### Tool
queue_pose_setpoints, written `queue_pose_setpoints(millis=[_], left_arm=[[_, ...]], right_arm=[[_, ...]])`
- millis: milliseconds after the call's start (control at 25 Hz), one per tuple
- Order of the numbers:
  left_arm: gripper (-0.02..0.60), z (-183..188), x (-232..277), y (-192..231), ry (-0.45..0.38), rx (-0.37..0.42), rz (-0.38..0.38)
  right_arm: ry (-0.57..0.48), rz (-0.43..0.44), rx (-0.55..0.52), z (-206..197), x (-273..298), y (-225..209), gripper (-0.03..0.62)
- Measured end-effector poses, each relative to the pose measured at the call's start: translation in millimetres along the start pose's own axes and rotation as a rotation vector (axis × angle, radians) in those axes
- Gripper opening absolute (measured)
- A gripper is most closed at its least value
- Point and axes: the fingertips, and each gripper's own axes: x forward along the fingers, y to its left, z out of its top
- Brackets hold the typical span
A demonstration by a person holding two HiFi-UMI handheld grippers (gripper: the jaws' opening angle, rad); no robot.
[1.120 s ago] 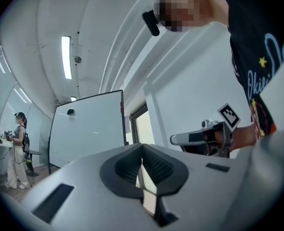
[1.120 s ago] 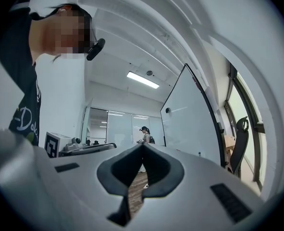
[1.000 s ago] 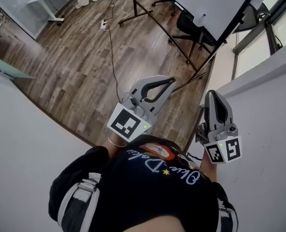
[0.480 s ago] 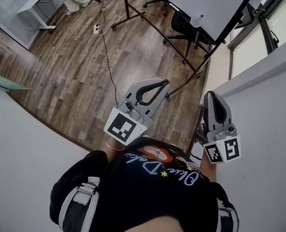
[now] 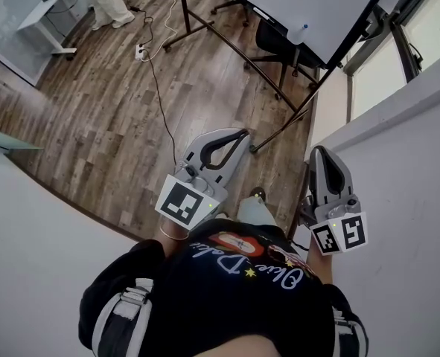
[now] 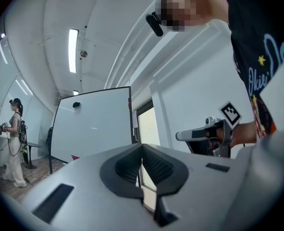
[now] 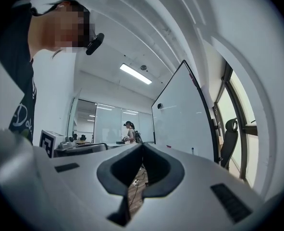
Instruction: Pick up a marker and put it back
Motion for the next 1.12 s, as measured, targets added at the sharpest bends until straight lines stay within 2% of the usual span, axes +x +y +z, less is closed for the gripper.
queue_pose_setpoints(millis=[160, 560, 1120], left_arm=[[0.003, -4.8, 1.3, 12.1, 0.013, -0.008, 0.035], [0.003, -13.8, 30.8, 61.7, 0.052, 0.046, 0.138], [0.003, -26.8, 108.6, 115.9, 0.045, 0.059, 0.171]], right_arm=[[0.007, 0.013, 0.006, -5.9, 12.9, -9.0, 0.000], [-0.032, 0.085, 0.030, -8.9, 76.4, -52.3, 0.001], [-0.019, 0.114, 0.029, -13.1, 156.7, -126.1, 0.000]])
